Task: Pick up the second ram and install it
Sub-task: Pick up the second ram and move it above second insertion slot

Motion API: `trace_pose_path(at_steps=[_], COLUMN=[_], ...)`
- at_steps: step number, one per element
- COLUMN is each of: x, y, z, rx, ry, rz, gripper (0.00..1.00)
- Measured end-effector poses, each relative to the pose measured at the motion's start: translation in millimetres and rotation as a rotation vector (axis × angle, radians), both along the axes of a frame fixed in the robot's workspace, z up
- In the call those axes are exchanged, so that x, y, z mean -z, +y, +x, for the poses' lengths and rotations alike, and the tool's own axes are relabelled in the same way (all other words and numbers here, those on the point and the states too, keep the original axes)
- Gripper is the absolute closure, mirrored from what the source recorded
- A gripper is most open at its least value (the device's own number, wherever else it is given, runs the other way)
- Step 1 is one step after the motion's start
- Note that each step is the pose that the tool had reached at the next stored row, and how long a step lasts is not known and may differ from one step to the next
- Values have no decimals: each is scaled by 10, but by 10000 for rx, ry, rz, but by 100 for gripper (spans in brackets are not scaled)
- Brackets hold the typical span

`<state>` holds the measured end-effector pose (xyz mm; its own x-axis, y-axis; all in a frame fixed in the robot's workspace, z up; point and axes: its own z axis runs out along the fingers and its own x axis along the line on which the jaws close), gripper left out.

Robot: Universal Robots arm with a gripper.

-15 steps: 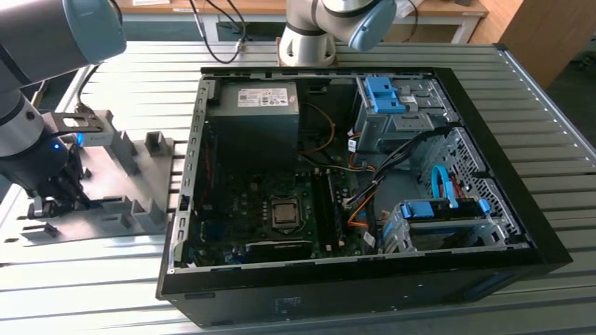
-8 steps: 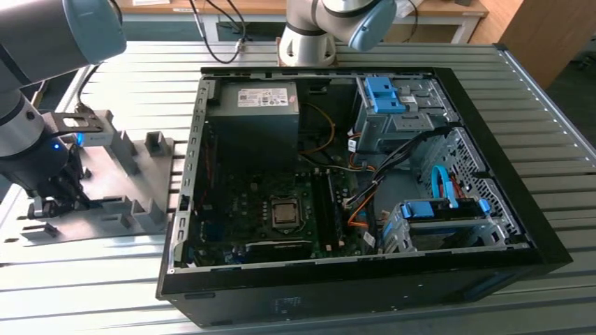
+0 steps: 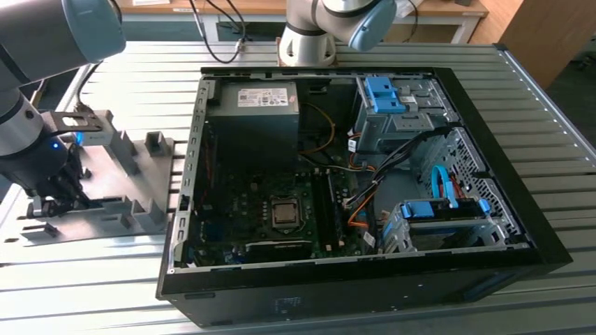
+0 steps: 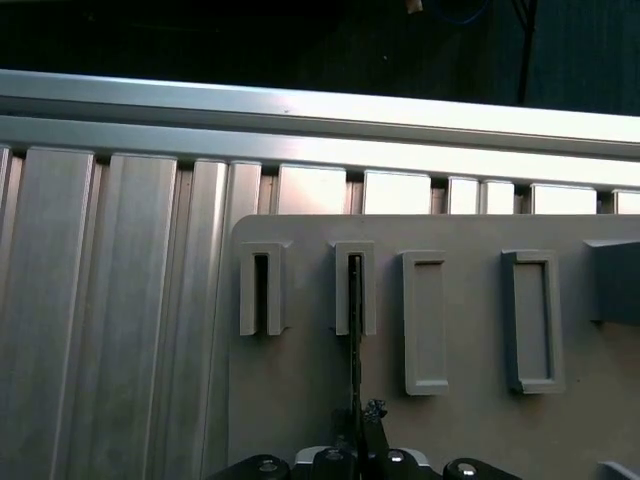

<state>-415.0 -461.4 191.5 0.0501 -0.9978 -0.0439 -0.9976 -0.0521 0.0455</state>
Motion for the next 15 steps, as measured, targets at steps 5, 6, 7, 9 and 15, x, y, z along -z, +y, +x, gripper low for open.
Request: trace_pose_path(at_steps=[5,6,7,9,15], x=[-57,-66,-77,-102,-167], y=[0,1,1,0,0], z=[0,0,0,0,0], rx=[0,0,0,0,0], ry=[-2,-2,-1,-2,-1], rz=[17,19,21,26,28], gripper=[86,86,86,86,86])
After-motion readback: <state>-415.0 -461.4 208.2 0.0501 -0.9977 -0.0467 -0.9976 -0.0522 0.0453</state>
